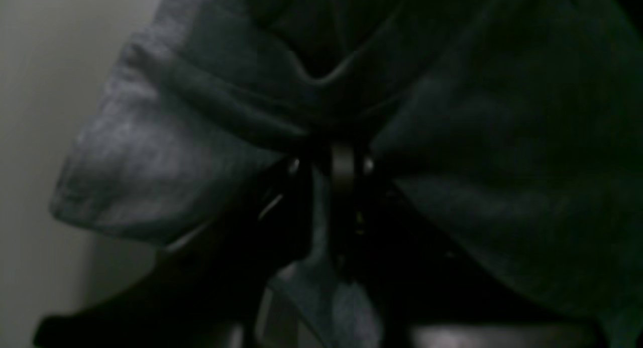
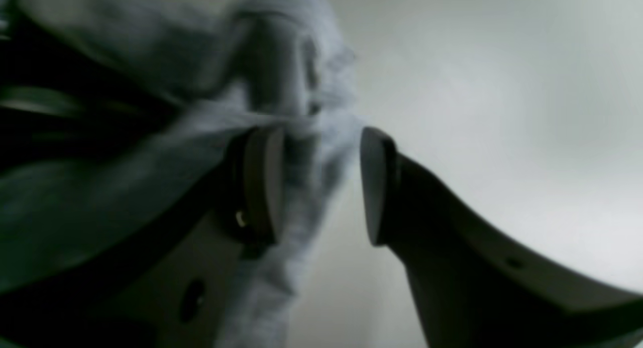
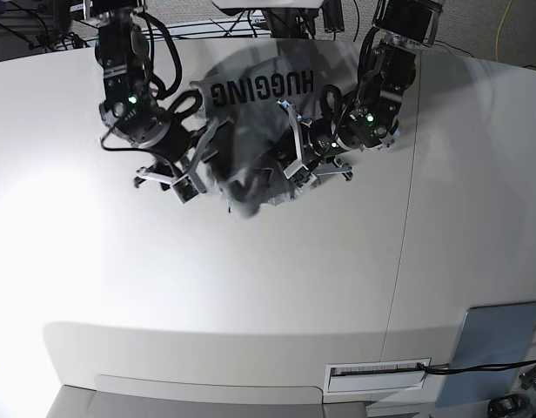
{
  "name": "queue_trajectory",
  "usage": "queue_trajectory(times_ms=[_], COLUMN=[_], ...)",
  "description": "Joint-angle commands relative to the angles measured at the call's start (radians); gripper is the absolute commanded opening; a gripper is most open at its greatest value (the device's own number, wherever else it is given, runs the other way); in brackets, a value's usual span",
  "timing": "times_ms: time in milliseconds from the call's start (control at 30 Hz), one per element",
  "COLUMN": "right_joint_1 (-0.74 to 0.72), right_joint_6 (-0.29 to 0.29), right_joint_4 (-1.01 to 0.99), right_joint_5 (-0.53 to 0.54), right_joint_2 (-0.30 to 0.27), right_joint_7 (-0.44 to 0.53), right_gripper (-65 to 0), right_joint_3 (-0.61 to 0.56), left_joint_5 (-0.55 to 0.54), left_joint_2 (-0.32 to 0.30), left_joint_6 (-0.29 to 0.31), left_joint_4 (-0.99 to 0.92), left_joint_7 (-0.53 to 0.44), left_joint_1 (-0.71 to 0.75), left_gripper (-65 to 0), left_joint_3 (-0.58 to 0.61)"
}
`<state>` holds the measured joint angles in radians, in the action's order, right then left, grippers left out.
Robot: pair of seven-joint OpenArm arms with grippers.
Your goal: Fold the T-shirt properly
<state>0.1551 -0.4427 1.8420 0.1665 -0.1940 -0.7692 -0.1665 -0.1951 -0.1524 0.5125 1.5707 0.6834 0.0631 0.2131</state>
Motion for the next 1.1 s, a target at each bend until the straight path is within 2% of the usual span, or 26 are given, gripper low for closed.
queue_trajectory(times_ms=[0,167,367,500,633,800,967,1067], right_joint_1=[-0.014,-0.017,-0.017,-0.014,0.031,0.155,0.294,0.382], right_joint_6=[-0.002,-0.002,-0.002,-0.002,-0.007,-0.04,-0.04,-0.041], right_joint_4=[-0.001,-0.083,-0.107,-0.03,0.117,0.299,0.395,0.438], right_joint_5=[-0.01,-0.087,-0.089,-0.045,0.051,0.143,0.159,0.201], right_joint_2=[-0.003,-0.003,-0.003,-0.003,-0.004,-0.005,-0.005,-0.005], right_joint_7=[0.023,0.014,-0.002,-0.058,-0.088,-0.134,-0.269,-0.319], right_gripper=[-40.6,-40.6,-40.6,-40.6,-40.6,-40.6,-41.1,-45.5], right_joint_3=[0.002,0.002,0.008,0.056,0.173,0.356,0.536,0.646], left_joint_5=[-0.01,-0.01,-0.012,-0.088,-0.176,-0.282,-0.308,-0.308], left_joint_2=[0.002,0.002,0.002,0.002,0.002,0.001,0.0,0.0], left_joint_6=[0.005,0.004,0.003,0.004,0.019,0.116,0.117,0.135], left_joint_4=[0.015,0.029,0.112,0.184,0.254,0.338,0.394,0.423], left_joint_7=[-0.001,-0.001,0.0,-0.001,0.0,0.0,0.024,0.067], left_joint_1=[-0.011,-0.011,-0.01,0.004,0.042,0.128,0.243,0.314], left_gripper=[-57.1,-57.1,-57.1,-57.1,-57.1,-57.1,-57.3,-58.8], left_joint_3=[-0.001,-0.001,-0.003,-0.056,-0.167,-0.338,-0.515,-0.607])
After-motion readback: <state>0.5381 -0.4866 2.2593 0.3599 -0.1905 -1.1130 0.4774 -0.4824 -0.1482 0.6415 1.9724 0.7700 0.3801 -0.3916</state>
